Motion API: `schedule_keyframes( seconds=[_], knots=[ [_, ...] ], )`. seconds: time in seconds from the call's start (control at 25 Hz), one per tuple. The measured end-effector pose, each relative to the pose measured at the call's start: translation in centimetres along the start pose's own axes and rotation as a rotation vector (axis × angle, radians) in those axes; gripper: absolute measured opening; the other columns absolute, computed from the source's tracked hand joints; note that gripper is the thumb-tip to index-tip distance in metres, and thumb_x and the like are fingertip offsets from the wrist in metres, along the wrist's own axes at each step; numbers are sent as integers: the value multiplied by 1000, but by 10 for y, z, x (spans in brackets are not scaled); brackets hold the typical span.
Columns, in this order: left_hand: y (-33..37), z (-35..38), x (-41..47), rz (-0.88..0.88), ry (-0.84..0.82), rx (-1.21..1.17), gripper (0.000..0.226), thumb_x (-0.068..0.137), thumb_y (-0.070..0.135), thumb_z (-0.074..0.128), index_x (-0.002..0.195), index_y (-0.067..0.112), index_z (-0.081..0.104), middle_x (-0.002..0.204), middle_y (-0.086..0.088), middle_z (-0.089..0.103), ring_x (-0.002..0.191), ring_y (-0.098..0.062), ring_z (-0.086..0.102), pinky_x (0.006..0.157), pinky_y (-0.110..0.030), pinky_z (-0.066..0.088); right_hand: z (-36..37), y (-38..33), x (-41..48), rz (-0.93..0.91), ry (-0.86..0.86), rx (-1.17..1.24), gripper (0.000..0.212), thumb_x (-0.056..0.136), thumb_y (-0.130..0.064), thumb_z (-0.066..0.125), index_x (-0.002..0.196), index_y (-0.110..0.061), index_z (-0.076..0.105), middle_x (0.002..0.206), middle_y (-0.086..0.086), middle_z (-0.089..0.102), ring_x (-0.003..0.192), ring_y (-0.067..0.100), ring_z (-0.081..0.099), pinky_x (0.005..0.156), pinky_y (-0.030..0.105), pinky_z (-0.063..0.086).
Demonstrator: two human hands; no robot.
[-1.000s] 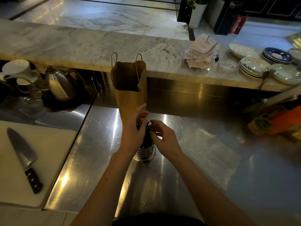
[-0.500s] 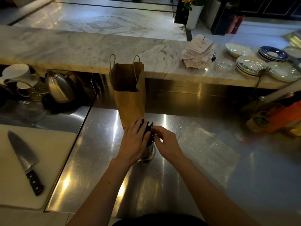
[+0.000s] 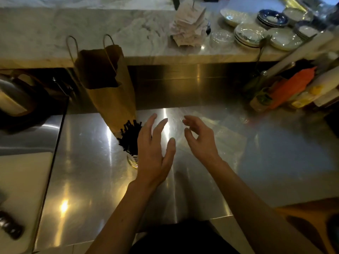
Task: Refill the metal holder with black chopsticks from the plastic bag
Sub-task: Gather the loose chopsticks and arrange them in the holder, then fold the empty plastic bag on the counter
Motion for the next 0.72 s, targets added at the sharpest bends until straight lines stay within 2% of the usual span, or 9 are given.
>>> schedule_keyframes(
  seconds=[0.12,0.2,0.28,0.36,0.44,0.48,0.56,0.68,0.72],
  knots=[
    [14,43,-20,-62,-57,-151,44,93,37,46,132,17,49,143,-6,44,132,-17,41,111,-37,35,-36,41,8,60,19,-102,39,95,-19,57,133,-25,51,131,-8,59,115,2,55,102,20,42],
    [14,79,-30,-221,-96,-193,39,93,33,50,127,16,52,134,-5,51,122,-14,48,107,-36,41,-60,75,19,107,-41,-194,44,95,-21,57,138,-23,46,139,-2,53,123,11,52,105,28,41],
    [9,117,-36,-474,-160,-194,39,92,28,57,129,18,48,131,-2,52,113,-11,51,101,-32,46,-79,107,36,160,-149,-292,51,95,-24,57,143,-19,39,147,3,46,131,19,46,109,33,37],
    [-1,150,-41,-838,-209,-250,48,90,26,64,131,16,43,129,-6,53,107,-17,54,93,-32,47,-91,136,49,192,-283,-365,58,96,-26,56,148,-16,32,153,7,37,138,25,38,113,37,31],
    [-5,183,-45,-1160,-168,-414,53,87,27,68,130,10,41,121,-9,55,98,-24,55,78,-34,50,-104,164,65,206,-409,-446,62,96,-26,56,150,-13,27,156,9,31,142,27,32,115,37,27],
    [-11,191,-46,-1252,-166,-492,52,87,26,69,127,6,43,115,-9,53,95,-25,55,68,-32,50,-106,171,71,230,-423,-471,63,96,-27,56,150,-13,26,157,9,30,142,28,31,115,37,26],
    [-26,209,-45,-1336,-182,-628,51,84,22,71,122,-2,47,110,-13,52,90,-25,56,63,-28,49,-115,179,82,275,-444,-477,63,96,-28,56,150,-13,26,156,10,30,141,31,33,114,40,28],
    [-42,226,-65,-1366,-78,-757,92,56,34,81,133,-2,45,100,-16,60,78,-25,65,58,-29,53,-121,186,78,336,-392,-414,57,95,-26,57,146,-12,34,148,14,41,133,33,43,109,39,35],
    [-55,235,-67,-1364,-67,-714,97,48,38,83,130,-1,49,102,-18,65,82,-30,69,66,-35,58,-122,186,80,346,-382,-406,53,95,-25,58,142,-10,39,142,15,47,128,34,48,105,38,39]
  ],
)
Point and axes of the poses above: each hand's wrist, its own x-axis towards the middle knuckle, its own z-axis out of the palm, y = z × x, the point moved 3 cm from there along x, towards the middle knuckle
